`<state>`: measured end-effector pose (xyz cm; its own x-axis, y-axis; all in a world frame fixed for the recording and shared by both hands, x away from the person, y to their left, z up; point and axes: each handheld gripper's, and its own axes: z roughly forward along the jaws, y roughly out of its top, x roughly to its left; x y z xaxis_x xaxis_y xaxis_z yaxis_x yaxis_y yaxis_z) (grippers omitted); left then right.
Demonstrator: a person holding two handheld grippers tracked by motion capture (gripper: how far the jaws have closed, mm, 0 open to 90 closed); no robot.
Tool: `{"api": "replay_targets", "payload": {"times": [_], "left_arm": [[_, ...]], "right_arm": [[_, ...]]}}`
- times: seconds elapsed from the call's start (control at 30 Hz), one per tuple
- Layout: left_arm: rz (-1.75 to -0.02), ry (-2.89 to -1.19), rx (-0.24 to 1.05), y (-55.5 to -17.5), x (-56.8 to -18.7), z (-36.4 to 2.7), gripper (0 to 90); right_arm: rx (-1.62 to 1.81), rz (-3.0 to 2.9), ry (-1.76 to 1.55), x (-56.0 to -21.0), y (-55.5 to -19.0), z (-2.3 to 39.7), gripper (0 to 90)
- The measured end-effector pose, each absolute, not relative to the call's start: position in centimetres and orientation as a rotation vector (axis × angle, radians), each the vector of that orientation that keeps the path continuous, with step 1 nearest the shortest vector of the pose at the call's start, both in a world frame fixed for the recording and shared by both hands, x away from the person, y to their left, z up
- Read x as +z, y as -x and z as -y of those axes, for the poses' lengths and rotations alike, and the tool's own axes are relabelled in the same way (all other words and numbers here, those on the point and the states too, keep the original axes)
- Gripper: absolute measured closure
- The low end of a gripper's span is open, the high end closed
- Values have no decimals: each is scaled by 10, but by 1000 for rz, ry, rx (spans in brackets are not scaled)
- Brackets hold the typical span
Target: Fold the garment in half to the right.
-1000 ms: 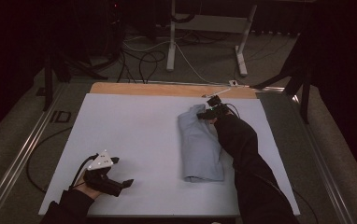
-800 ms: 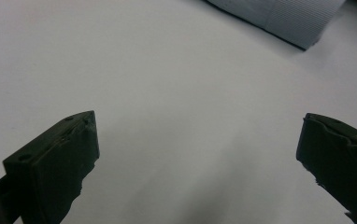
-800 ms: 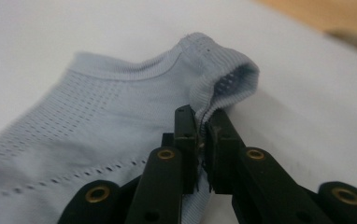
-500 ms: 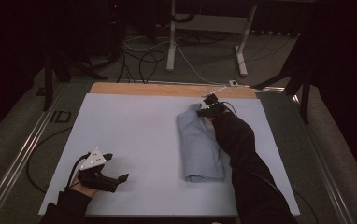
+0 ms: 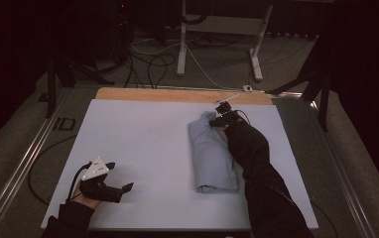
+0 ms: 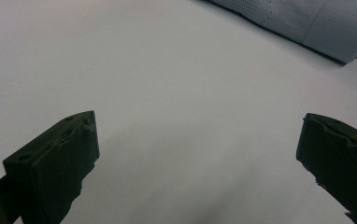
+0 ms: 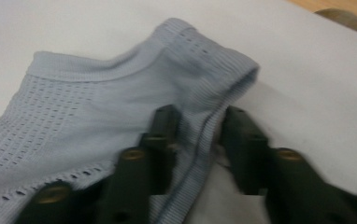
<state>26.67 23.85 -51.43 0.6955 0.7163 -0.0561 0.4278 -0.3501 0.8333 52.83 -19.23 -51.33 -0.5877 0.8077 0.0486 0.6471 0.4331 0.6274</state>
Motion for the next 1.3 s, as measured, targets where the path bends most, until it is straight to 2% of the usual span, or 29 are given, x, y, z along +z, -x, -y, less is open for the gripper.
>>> {"api": "replay_targets", "payload": {"times": [0.07, 0.1, 0.23, 0.43, 0.87, 1.07, 1.13, 1.17, 1.27, 1.3], "left_arm": [[-881, -1991, 405, -267, -514, -240, 4], [-884, -1989, 404, -267, -514, -240, 4], [-881, -1991, 409, -266, -514, -241, 4], [-875, -1986, 420, -265, -512, -241, 4], [-878, -1976, 437, -264, -510, -245, 4], [-875, -1979, 437, -265, -510, -245, 4], [-873, -1980, 436, -265, -510, -245, 4], [-877, -1980, 436, -265, -511, -245, 4], [-876, -1981, 434, -265, -511, -245, 4], [-877, -1982, 433, -265, -511, -246, 4]], "right_arm": [[894, -2430, -1261, -510, -527, 195, 520], [915, -2430, -1256, -504, -525, 197, 466], [969, -2420, -1214, -487, -516, 200, 419], [1018, -2422, -1151, -469, -498, 199, 415], [1083, -2541, -925, -453, -416, 184, 596], [1150, -2598, -786, -447, -371, 173, 620], [1168, -2606, -758, -448, -359, 170, 688], [1168, -2606, -758, -448, -359, 170, 688], [1173, -2634, -699, -454, -344, 166, 880], [1166, -2638, -678, -457, -338, 165, 900]]}}
